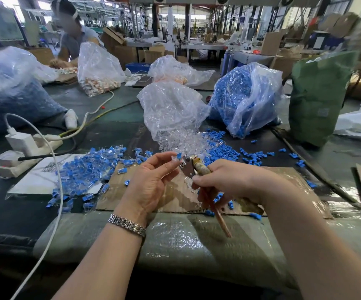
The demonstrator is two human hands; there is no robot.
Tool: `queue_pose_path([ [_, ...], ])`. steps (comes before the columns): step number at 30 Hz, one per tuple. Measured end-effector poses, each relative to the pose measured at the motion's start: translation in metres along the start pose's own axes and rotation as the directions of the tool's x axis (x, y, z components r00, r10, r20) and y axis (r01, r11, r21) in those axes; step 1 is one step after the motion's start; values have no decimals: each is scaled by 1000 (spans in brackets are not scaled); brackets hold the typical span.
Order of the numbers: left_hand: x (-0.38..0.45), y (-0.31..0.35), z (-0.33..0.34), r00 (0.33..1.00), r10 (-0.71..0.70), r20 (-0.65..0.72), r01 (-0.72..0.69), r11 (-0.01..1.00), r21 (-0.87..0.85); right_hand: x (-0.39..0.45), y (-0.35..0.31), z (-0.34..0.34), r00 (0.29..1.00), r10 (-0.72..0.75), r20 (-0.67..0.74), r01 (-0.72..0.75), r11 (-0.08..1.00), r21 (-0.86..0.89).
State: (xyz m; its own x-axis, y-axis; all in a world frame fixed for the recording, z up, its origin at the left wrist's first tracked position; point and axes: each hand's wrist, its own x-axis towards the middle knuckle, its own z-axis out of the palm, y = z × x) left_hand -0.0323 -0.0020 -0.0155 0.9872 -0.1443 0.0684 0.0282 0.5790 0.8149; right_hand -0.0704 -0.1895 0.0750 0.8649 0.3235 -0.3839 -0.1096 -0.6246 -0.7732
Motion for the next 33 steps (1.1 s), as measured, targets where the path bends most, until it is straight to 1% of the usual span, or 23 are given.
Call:
queue_pose_path([
  [7,-2,-2,3,998,17,63,-23,995,98,5,7,3,1000,-22,-11,21,999,-29],
  [11,-3,-2,3,997,24,71,-31,995,95,7,11,13,994,-39,-103,35,998,-45],
  [13,-1,-4,3,997,46,61,-54,990,134,7,14,18,989,-41,-143,33,998,-56],
  [17,0,-5,1,997,65,53,-72,985,158,9,14,21,985,-31,-171,22,998,-53],
  [18,-1,-5,0,996,81,24,-84,979,188,9,15,20,985,-22,-174,11,998,-62],
  [19,-2,-5,-1,992,120,-32,-108,961,253,9,16,17,984,-14,-180,-1,997,-83],
  [20,-3,-4,-2,975,187,-118,-133,921,366,8,18,12,980,-10,-199,-10,995,-100],
  [21,-3,-3,-4,932,286,-223,-132,840,526,8,21,7,972,-7,-233,-19,994,-109],
  [22,-2,-1,-5,857,405,-318,-81,716,694,8,25,0,958,0,-288,-37,991,-126],
  [23,-2,0,-5,770,516,-374,6,582,813,9,30,-8,933,5,-361,-72,982,-173],
  [24,-3,1,-4,704,599,-381,82,464,882,9,35,-15,899,5,-438,-124,962,-244],
  [25,-3,1,-1,675,649,-350,115,376,920,10,41,-21,862,1,-507,-187,930,-316],
  [26,-4,1,2,686,668,-289,89,318,944,11,48,-26,828,-6,-561,-248,893,-376],
  [27,-6,0,5,729,654,-203,17,280,960,13,54,-30,803,-9,-596,-304,854,-423],
  [28,-7,-2,9,790,605,-99,-75,257,964,15,60,-32,788,-2,-615,-355,815,-458],
  [29,-9,-4,12,850,527,4,-153,239,959,16,65,-32,779,17,-627,-401,781,-478],
  [30,-11,-7,14,895,436,94,-206,219,954,18,70,-32,771,39,-636,-441,754,-487],
  [31,-10,-10,16,921,354,159,-240,197,951,19,74,-31,763,64,-643,-474,732,-490],
  [33,-7,-16,14,948,246,204,-248,167,954,23,79,-27,745,89,-661,-514,709,-484],
])
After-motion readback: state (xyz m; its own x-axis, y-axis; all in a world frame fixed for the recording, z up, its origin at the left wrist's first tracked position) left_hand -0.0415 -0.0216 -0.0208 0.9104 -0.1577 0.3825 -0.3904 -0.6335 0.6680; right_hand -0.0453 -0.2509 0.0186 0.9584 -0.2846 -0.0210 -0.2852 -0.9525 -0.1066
